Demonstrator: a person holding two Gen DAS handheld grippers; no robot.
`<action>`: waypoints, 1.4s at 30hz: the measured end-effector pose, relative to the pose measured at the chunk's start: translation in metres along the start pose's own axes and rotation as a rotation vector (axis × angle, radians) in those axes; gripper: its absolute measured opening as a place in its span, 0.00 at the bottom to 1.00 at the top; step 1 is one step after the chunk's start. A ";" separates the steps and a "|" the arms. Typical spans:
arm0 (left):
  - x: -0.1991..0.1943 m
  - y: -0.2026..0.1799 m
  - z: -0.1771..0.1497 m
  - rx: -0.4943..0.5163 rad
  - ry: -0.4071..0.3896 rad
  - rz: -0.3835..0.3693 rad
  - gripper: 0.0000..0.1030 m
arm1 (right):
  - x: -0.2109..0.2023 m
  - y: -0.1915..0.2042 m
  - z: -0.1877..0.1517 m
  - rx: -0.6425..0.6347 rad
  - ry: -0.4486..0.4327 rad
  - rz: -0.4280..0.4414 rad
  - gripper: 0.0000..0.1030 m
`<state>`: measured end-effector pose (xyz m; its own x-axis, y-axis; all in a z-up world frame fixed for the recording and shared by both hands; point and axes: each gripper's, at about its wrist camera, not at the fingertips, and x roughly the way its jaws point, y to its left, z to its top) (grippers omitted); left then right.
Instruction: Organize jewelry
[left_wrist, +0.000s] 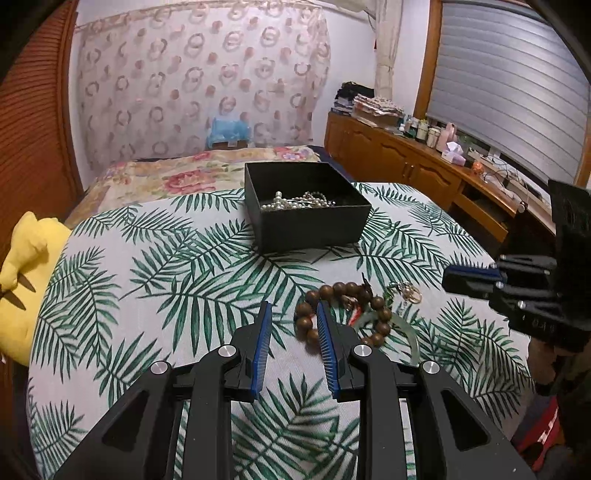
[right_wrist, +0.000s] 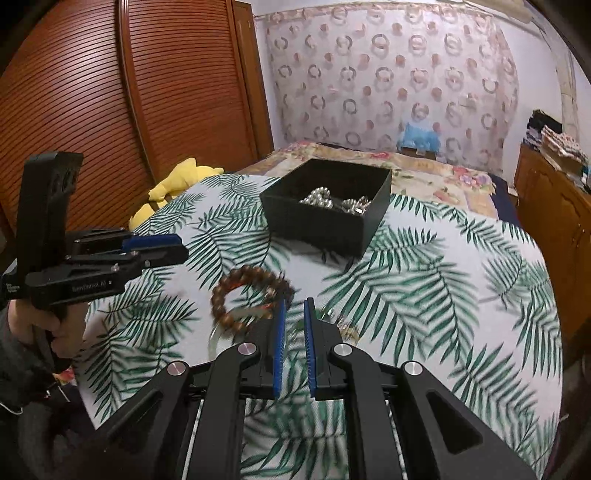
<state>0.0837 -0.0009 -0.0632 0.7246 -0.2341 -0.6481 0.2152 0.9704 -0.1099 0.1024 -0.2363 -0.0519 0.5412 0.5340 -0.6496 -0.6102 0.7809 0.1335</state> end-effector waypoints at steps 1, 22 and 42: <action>-0.001 -0.001 -0.001 0.001 0.000 0.001 0.23 | -0.002 0.002 -0.003 0.000 0.000 0.000 0.11; -0.016 -0.005 -0.017 0.018 0.007 0.018 0.30 | 0.042 0.015 -0.014 0.021 0.150 -0.001 0.22; 0.034 -0.015 0.002 0.051 0.090 -0.045 0.31 | 0.045 0.007 -0.019 -0.088 0.197 -0.072 0.11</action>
<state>0.1066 -0.0236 -0.0822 0.6523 -0.2693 -0.7085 0.2813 0.9540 -0.1036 0.1113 -0.2128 -0.0948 0.4672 0.3973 -0.7898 -0.6270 0.7788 0.0209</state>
